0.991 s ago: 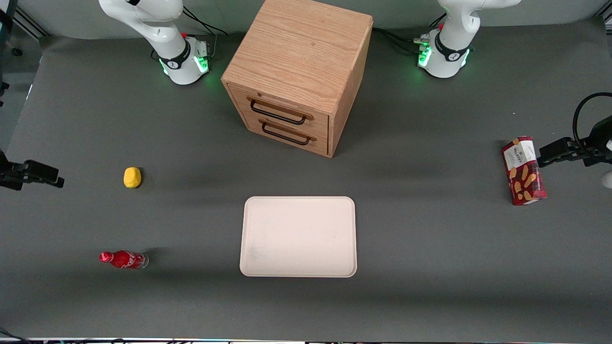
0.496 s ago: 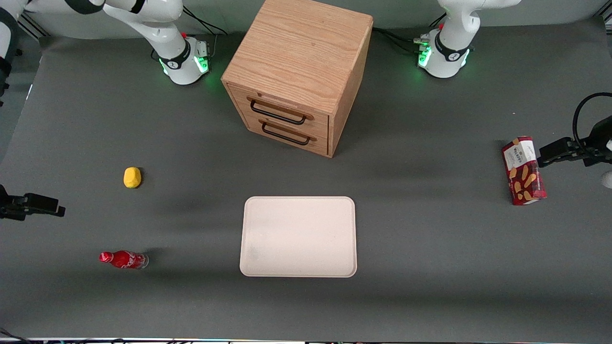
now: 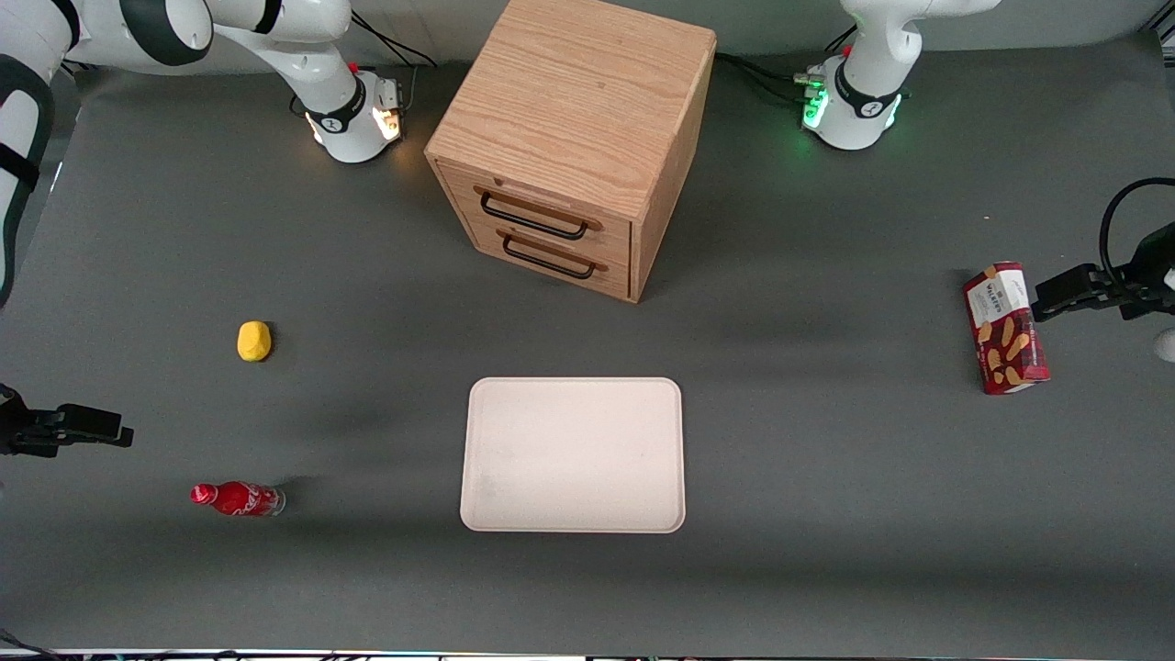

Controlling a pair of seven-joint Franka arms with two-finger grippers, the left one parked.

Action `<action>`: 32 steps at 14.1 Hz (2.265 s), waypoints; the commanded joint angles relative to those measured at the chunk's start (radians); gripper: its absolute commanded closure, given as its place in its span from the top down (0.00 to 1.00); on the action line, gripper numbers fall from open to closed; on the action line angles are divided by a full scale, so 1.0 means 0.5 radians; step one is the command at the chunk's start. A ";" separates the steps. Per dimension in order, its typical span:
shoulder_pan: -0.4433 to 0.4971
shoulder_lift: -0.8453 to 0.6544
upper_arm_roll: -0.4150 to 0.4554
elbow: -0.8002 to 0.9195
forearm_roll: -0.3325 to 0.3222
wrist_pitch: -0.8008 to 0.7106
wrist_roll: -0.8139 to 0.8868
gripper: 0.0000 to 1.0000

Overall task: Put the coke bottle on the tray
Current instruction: 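Move the open right gripper down over the red Coca-Cola bottle, then close the right gripper around the bottle's cap end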

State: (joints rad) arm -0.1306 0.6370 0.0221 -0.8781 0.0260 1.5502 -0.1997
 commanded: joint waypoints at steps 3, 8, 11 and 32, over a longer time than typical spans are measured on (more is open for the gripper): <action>0.000 0.008 0.011 -0.044 -0.147 -0.011 -0.058 1.00; -0.006 0.030 0.020 -0.213 -0.129 0.252 -0.058 1.00; 0.000 0.039 0.023 -0.345 -0.126 0.421 -0.058 1.00; 0.010 0.128 0.029 -0.944 0.043 1.305 -0.156 1.00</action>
State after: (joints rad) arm -0.1246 0.6975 0.0351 -1.3476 0.0140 2.1814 -0.2338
